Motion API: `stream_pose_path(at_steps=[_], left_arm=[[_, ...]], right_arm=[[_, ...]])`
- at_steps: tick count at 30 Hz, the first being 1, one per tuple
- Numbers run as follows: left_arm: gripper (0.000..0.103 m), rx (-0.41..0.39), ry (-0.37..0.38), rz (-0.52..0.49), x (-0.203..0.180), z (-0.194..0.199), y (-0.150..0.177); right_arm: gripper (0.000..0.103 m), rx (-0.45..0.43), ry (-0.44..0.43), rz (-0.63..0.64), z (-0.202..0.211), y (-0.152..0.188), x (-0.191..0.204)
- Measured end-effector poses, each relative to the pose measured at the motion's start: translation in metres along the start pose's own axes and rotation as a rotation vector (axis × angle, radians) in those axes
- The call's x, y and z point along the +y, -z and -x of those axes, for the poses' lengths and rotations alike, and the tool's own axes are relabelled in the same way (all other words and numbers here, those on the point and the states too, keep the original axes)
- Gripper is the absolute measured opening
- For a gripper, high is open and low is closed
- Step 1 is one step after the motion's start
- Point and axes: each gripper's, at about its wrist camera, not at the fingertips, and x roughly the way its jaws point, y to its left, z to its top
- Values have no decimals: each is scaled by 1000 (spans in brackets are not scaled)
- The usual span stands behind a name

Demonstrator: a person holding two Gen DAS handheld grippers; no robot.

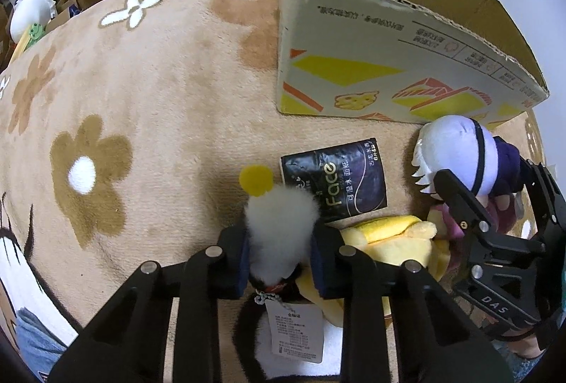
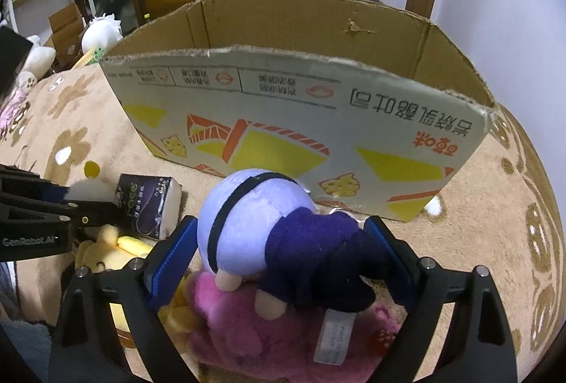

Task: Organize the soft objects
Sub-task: 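Grasp the white penguin plush with the left gripper while the right grasps the purple doll, then carry the penguin plush and purple doll over the box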

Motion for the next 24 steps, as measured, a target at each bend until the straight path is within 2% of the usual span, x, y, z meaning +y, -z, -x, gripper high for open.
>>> stream_pose_path(at_steps=[12,18,22,24], left_arm=[[23,-35,5,18,12,12,3],[21,-142,40,8,6,43,11],[13,-212,29,-11,-2,60,15],[13,-244,29,-21,-5,68,19]], right_arm=[[97,-47,-9,0,19,-5,-1],[97,-81,-21,-23,33,-7,-6],[97,-109,-18,-39,47,-7,-8],[97,-130,-15,-51,56,-7,-9]])
